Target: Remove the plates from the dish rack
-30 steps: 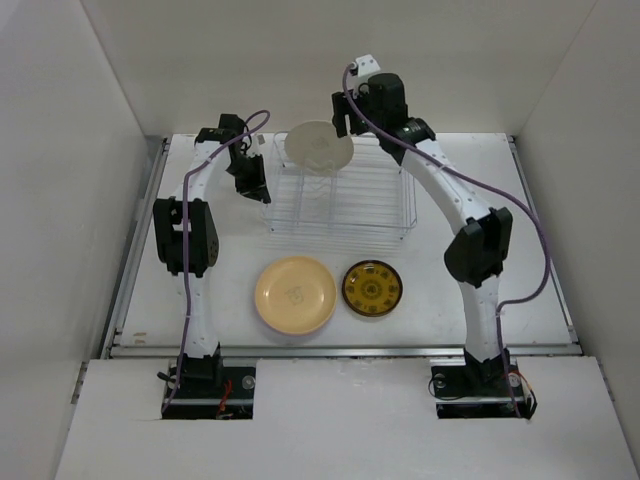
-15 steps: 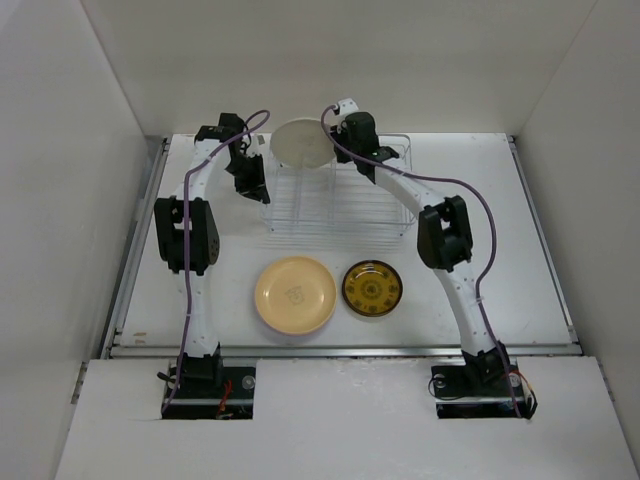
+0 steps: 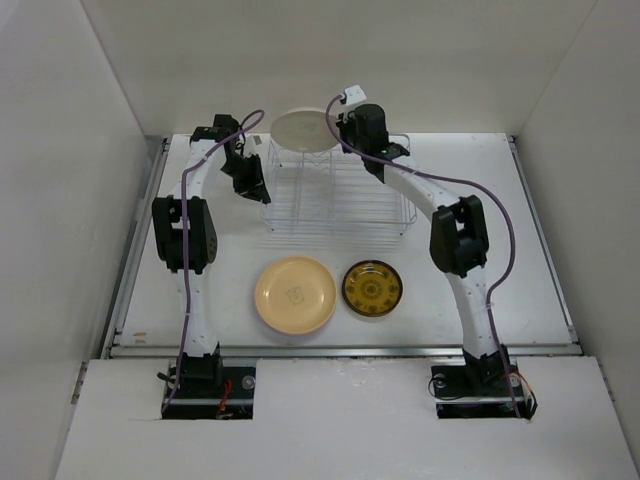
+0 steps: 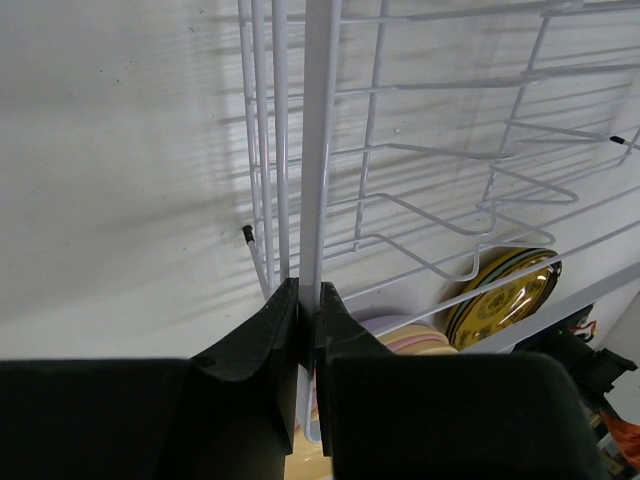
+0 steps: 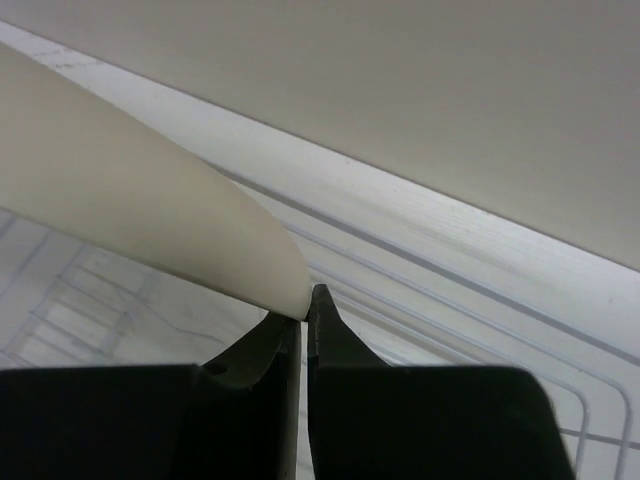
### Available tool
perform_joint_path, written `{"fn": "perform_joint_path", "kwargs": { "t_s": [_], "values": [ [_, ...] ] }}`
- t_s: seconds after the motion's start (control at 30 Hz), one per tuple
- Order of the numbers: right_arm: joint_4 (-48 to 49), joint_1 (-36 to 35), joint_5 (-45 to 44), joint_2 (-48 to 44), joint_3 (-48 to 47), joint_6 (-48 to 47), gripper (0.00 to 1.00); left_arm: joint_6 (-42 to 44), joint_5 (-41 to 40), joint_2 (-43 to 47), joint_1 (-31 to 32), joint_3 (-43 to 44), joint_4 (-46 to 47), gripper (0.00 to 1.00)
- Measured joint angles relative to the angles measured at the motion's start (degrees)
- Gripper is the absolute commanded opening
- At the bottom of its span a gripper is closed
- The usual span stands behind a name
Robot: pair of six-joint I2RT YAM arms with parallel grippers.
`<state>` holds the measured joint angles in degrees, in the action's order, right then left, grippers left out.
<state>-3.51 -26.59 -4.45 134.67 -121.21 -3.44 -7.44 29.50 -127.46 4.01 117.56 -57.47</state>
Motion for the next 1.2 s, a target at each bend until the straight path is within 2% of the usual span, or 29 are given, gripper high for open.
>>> {"fn": "perform_joint_path", "kwargs": {
  "t_s": [0.3, 0.47, 0.67, 0.8, 1.03, 1.2],
  "values": [
    [-1.95, -0.59, 1.92, -12.11, 5.40, 0.33, 0.00, -0.11, 0.13, -0.31, -0.02, 0.50, -0.35, 0.00],
    [-4.26, -1.03, 2.14, -21.86, 12.37, 0.61, 0.00, -0.09, 0.22, -1.46, -0.02, 2.56, -2.14, 0.00],
    [-11.23, -1.95, 2.67, -32.35, 21.20, 1.51, 0.00, -0.09, 0.31, -2.14, -0.17, 3.63, -2.95, 0.00],
    [-19.28, -5.64, 3.87, -39.06, 27.58, 2.16, 0.00, -0.09, 0.61, -2.23, -0.44, 3.74, -2.89, 0.00],
    [-39.71, -15.93, 14.78, -36.76, 27.50, 3.34, 0.00, -0.04, 0.92, -2.27, -0.85, 3.74, -2.47, 0.00],
    [-49.44, -19.98, 19.02, -31.45, 28.06, 3.78, 0.00, 0.09, 0.94, -2.29, -0.94, 3.74, -2.43, 0.00]
  ]
}}
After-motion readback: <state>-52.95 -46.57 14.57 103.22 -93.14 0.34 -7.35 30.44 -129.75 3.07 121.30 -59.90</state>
